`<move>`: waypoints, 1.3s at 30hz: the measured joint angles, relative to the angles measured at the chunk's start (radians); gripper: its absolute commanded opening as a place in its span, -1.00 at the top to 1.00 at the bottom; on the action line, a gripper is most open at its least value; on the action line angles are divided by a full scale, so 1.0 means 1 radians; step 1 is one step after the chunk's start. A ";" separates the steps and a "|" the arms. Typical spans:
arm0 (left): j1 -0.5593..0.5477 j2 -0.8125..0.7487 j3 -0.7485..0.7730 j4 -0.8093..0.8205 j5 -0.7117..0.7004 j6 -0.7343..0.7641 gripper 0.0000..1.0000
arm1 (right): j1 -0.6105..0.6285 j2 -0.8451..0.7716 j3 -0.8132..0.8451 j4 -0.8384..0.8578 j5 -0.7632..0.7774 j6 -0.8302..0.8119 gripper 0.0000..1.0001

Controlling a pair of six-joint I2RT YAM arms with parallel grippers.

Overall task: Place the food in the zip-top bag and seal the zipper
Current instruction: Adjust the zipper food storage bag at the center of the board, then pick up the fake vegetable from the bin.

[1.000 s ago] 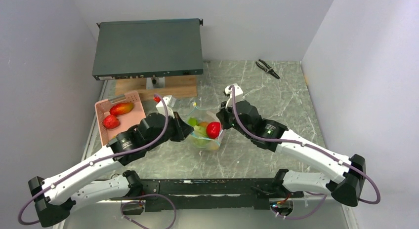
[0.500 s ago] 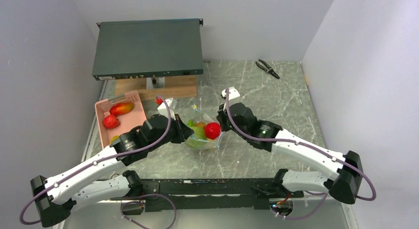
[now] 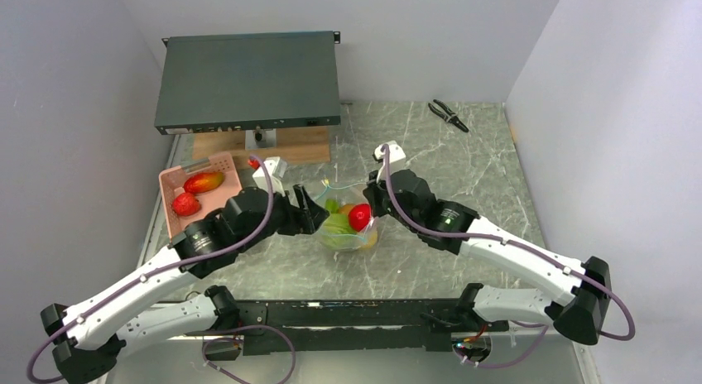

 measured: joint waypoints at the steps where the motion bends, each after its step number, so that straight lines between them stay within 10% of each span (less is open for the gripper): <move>1: 0.001 -0.006 0.010 -0.009 -0.008 0.011 -0.79 | 0.000 -0.008 0.000 0.000 0.001 0.000 1.00; 16: 0.069 -0.103 -0.011 -0.270 -0.325 0.093 -0.99 | -0.001 -0.069 -0.016 -0.007 0.059 -0.004 1.00; 39: 0.827 -0.041 -0.178 -0.341 -0.082 -0.021 -0.99 | -0.001 -0.072 -0.029 -0.006 0.048 0.002 1.00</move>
